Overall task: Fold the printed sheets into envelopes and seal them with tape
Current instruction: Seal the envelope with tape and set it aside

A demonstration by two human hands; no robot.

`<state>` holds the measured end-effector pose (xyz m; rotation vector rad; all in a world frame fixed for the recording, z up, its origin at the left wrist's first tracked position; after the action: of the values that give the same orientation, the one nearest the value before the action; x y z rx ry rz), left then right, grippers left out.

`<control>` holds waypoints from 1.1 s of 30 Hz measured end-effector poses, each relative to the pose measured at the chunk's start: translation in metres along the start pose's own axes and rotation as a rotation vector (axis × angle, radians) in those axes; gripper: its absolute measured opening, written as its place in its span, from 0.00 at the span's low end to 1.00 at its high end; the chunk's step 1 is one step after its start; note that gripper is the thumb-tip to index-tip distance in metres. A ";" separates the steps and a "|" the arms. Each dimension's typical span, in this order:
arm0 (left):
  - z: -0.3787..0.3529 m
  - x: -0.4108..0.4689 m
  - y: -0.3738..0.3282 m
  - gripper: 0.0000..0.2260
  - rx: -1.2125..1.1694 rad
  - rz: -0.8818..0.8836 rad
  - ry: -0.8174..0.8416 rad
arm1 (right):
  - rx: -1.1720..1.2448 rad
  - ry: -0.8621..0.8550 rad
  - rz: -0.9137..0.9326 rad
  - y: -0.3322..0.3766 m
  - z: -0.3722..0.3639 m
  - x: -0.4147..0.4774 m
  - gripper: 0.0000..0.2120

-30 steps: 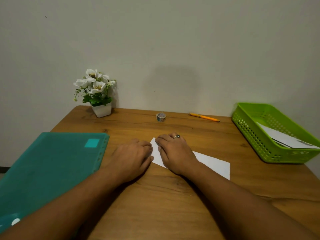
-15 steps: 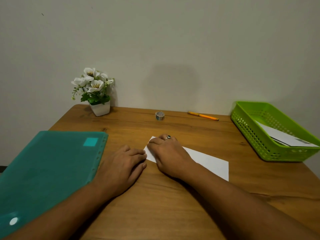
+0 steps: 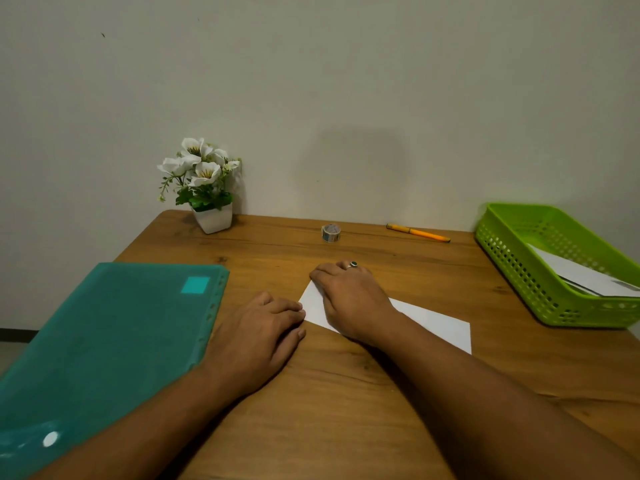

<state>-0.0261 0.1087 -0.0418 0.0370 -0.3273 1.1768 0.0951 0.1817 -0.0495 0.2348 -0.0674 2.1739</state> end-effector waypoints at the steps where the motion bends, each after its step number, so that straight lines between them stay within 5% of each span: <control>1: 0.000 0.000 0.000 0.18 0.016 0.003 -0.003 | -0.001 -0.001 -0.003 0.000 0.001 0.001 0.20; 10: 0.009 -0.004 0.007 0.14 0.047 0.073 -0.117 | 0.050 -0.003 -0.151 -0.008 0.017 -0.051 0.22; 18: 0.012 -0.004 0.011 0.18 0.070 0.130 -0.145 | 0.109 0.150 -0.284 -0.016 -0.013 -0.066 0.33; 28: -0.045 0.068 -0.005 0.24 0.031 0.173 0.194 | 0.100 0.140 -0.247 -0.002 -0.019 -0.059 0.33; 33: -0.057 0.067 0.002 0.25 0.049 0.171 0.243 | 0.088 0.180 -0.313 -0.050 -0.022 -0.058 0.35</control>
<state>0.0088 0.1812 -0.0785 -0.0928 -0.0883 1.3436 0.1649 0.1667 -0.0839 0.0912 0.1572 1.8780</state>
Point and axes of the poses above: each hand's wrist, its own x-axis towards the middle knuckle, its own z-axis out of the back of the hand, y = z × x, the point moved 9 cm from there along x, towards the middle knuckle, and after that the axes turned 5 degrees about z, right-handed, at the moved point
